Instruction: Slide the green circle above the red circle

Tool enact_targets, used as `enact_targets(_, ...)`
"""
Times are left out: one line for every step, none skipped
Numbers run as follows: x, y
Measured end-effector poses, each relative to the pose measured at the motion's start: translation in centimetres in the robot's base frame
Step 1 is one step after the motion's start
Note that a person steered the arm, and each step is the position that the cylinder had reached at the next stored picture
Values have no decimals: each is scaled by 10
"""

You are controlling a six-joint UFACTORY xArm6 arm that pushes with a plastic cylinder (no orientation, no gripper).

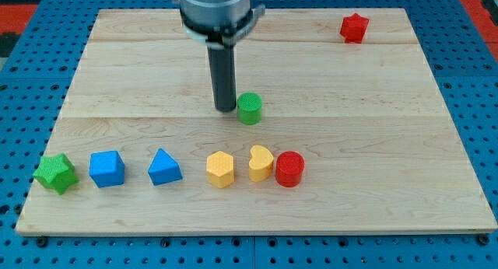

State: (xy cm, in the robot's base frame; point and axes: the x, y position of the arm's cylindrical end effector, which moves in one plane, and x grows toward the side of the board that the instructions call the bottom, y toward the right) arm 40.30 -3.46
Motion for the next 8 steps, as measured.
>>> enact_targets(-24, 49)
enact_targets(-15, -20)
enact_targets(26, -7)
enact_targets(19, 56)
enact_targets(23, 105)
enact_targets(40, 84)
enact_targets(30, 65)
enact_targets(67, 46)
